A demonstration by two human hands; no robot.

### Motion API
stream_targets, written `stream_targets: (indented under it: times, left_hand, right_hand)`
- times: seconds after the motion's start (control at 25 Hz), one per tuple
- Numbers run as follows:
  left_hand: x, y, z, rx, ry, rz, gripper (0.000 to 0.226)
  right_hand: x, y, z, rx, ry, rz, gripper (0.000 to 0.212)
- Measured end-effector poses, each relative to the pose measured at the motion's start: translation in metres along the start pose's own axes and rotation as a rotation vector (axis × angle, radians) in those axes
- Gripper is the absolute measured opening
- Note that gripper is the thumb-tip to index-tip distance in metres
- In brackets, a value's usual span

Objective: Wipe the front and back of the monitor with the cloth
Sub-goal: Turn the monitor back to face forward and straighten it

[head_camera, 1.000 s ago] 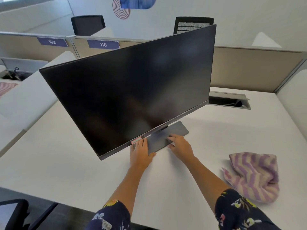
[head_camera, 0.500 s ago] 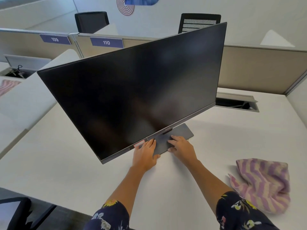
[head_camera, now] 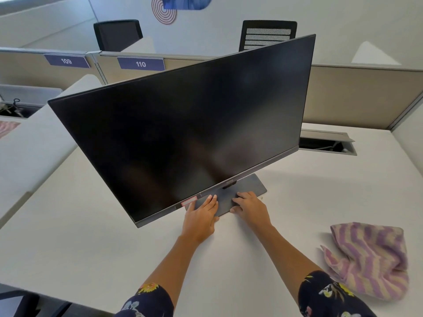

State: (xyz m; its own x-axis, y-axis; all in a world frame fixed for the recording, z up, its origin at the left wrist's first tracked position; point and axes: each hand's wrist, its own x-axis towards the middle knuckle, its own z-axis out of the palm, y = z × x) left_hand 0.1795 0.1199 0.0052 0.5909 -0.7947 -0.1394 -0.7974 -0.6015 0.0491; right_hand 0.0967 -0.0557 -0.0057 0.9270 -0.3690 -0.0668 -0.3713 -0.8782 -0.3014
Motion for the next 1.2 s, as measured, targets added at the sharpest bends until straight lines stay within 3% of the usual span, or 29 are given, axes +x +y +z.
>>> stream_targets:
  times: [0.76, 1.2]
  left_hand:
    - [0.034, -0.048, -0.016, 0.071, 0.005, 0.071, 0.055]
    - [0.064, -0.087, -0.026, 0.166, -0.058, 0.185, 0.057]
  right_hand:
    - [0.039, -0.036, -0.001, 0.052, 0.002, 0.088, 0.039]
    - [0.059, -0.063, 0.003, 0.080, 0.046, 0.275, 0.040]
